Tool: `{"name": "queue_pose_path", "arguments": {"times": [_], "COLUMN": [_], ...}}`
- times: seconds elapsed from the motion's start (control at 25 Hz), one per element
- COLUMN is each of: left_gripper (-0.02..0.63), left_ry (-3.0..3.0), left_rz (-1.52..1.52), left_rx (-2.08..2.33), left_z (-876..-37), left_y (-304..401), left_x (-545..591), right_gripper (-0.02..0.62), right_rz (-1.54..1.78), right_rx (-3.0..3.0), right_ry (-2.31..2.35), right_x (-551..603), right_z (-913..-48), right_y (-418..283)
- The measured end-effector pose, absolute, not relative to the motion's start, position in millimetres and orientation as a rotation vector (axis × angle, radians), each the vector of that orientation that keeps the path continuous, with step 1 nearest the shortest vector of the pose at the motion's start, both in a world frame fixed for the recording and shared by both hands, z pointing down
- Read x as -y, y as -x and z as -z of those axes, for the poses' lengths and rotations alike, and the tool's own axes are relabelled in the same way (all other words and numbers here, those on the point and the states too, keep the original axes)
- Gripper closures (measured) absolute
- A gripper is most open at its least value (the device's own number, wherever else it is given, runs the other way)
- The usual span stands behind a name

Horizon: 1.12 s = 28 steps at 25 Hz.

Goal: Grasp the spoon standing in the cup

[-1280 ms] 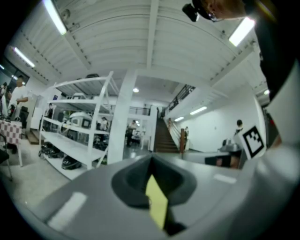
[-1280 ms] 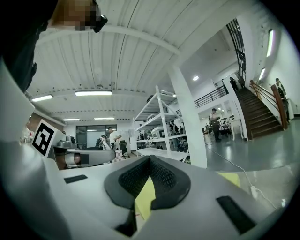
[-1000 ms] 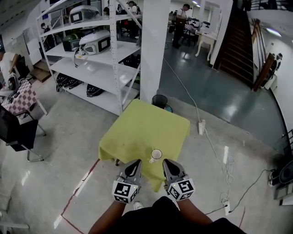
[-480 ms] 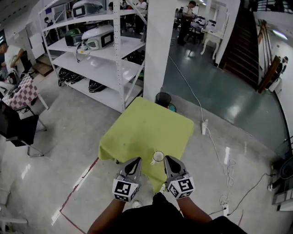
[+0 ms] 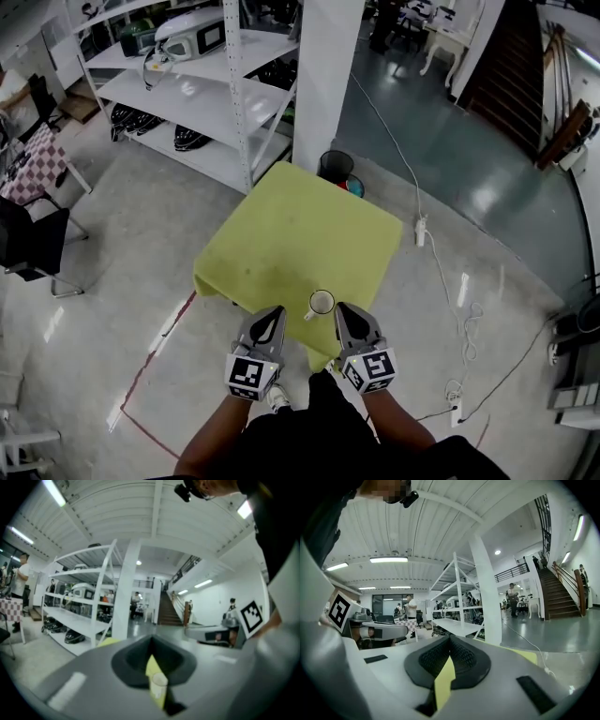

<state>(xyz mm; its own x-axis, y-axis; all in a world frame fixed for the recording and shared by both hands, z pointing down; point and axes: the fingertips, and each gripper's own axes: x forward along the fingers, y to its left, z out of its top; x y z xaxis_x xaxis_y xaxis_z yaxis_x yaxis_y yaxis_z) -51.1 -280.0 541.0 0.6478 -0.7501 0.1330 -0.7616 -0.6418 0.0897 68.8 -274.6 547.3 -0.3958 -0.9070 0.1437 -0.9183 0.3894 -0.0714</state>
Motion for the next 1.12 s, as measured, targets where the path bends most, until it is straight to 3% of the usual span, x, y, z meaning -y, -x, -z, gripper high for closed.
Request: {"name": "queue_pose_path", "arguments": {"times": [0.88, 0.96, 1.12], "left_gripper": [0.600, 0.600, 0.600], "left_ry": [-2.541, -2.526, -2.513], "left_rz": [-0.304, -0.310, -0.301], "left_rx": [1.302, 1.302, 1.302], "left_z": [-633, -638, -641], "left_y": [44, 43, 38], "left_x": [328, 332, 338], "right_gripper": [0.583, 0.499, 0.479], "right_rz": [-0.431, -0.446, -0.445], "right_rx": [2.375, 2.357, 2.328], "right_ry": [-1.409, -1.377, -1.322], "right_x": [332, 339, 349], "right_z": [-695, -704, -717], "right_y": [-69, -67, -61]}}
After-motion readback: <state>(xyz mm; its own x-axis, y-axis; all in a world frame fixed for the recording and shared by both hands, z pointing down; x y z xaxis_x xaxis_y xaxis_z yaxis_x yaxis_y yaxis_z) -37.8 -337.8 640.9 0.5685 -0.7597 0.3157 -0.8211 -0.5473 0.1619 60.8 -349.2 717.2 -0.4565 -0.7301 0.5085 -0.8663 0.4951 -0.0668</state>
